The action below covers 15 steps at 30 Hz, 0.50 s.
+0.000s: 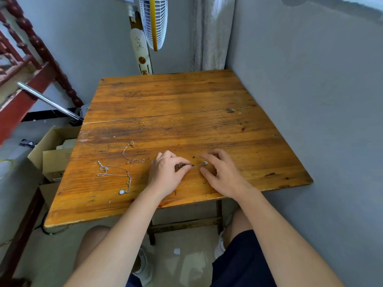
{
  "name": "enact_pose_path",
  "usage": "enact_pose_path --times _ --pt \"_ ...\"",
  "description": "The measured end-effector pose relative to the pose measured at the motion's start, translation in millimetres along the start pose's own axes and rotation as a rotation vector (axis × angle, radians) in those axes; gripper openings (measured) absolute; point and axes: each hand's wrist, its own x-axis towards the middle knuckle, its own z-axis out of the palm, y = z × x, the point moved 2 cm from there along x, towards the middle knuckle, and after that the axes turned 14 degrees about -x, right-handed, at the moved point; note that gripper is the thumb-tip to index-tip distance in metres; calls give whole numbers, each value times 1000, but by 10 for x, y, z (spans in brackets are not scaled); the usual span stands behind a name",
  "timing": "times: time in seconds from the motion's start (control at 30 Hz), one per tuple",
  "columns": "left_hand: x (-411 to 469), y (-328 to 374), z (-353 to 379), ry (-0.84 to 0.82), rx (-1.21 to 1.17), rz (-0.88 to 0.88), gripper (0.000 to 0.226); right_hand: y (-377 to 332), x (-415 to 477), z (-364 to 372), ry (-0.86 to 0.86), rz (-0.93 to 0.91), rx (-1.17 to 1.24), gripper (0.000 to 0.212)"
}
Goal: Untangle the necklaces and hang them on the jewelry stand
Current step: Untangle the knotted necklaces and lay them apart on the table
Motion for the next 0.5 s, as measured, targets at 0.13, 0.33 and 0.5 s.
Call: enact_pose_path --times 0.13,0.33,0.5 --pt "9 17 -73 22 -295 -69 13 11 -35 18 52 -41 -11 25" --pt "9 50 -256 190 -580 -148 5 -14 -15 24 71 26 69 10" --pt "-5 -72 -294 264 -692 -245 6 -62 -62 -49 105 119 130 8"
